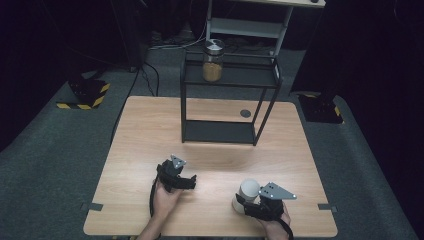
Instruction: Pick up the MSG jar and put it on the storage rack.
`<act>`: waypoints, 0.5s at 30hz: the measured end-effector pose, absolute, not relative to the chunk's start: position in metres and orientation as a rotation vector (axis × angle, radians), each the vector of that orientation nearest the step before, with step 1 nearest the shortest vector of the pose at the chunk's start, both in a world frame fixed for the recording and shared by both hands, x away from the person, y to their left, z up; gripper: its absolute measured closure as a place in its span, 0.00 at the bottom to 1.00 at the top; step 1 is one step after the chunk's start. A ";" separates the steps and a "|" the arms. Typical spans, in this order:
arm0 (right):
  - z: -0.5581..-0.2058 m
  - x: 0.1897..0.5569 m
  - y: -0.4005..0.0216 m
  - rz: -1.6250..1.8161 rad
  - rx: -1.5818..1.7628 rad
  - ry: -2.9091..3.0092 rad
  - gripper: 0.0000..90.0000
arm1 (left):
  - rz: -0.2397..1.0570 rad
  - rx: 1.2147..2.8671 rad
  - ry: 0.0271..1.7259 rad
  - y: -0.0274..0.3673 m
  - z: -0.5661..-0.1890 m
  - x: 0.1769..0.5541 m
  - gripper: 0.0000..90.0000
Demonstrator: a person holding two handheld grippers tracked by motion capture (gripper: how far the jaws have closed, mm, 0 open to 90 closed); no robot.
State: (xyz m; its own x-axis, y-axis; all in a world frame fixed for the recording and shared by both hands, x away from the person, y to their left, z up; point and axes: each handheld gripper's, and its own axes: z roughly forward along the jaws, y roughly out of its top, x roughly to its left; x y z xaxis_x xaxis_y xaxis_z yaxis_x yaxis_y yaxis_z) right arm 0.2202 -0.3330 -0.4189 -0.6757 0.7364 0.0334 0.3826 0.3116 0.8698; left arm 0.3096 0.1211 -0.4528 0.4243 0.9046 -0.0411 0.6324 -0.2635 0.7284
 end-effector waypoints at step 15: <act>-0.399 0.226 -0.341 1.337 0.992 2.199 0.38 | 0.506 1.997 1.294 0.122 -0.453 0.310 0.01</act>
